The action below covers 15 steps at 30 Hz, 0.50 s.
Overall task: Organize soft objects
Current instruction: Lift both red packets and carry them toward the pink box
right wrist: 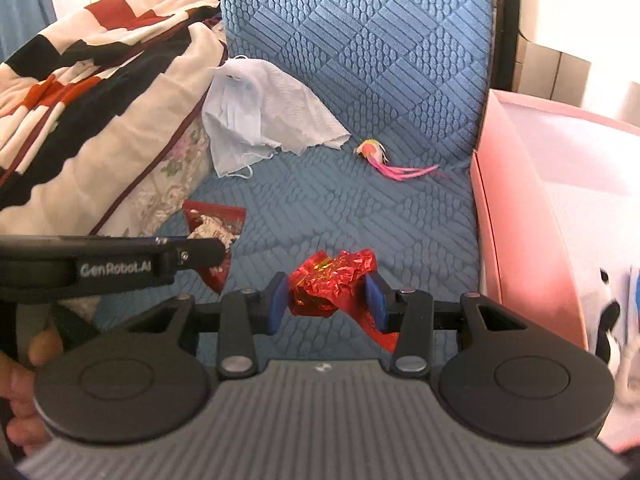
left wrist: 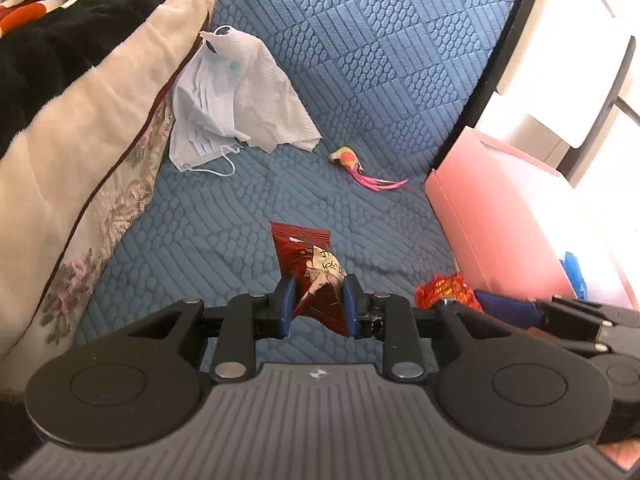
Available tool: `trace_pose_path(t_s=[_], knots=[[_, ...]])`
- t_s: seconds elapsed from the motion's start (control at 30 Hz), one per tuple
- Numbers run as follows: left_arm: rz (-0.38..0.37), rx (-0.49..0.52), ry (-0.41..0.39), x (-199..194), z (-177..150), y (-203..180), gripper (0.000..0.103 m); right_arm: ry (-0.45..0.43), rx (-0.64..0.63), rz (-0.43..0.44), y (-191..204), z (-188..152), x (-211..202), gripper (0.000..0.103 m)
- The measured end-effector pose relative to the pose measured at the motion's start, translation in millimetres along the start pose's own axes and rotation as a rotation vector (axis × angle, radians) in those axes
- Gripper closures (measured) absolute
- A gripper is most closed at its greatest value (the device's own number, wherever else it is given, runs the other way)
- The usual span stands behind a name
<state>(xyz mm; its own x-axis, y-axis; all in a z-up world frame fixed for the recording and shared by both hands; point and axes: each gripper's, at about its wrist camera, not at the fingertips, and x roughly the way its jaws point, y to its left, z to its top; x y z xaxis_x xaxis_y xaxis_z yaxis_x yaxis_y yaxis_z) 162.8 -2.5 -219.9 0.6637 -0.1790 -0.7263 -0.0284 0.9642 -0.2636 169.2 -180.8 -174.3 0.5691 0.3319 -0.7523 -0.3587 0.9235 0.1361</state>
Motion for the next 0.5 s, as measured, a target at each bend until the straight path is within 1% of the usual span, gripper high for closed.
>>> trace_pose_path(t_s=[0.13, 0.23, 0.37, 0.5], knots=[[-0.029, -0.028, 0.010, -3.3, -0.2, -0.2, 0.073, 0.008, 0.018, -0.010, -2.9, -8.5, -8.3, 0.058], [-0.040, -0.030, 0.023, -7.1, 0.5, -5.4, 0.073, 0.016, 0.020, -0.020, -5.4, -11.0, -10.4, 0.058], [-0.054, -0.034, 0.028, -13.5, 3.4, -10.9, 0.073, 0.015, 0.022, -0.029, -9.5, -9.2, -15.4, 0.058], [-0.059, -0.027, 0.026, -19.9, 9.3, -17.6, 0.073, -0.007, 0.021, -0.035, -12.5, -3.8, -26.4, 0.058]])
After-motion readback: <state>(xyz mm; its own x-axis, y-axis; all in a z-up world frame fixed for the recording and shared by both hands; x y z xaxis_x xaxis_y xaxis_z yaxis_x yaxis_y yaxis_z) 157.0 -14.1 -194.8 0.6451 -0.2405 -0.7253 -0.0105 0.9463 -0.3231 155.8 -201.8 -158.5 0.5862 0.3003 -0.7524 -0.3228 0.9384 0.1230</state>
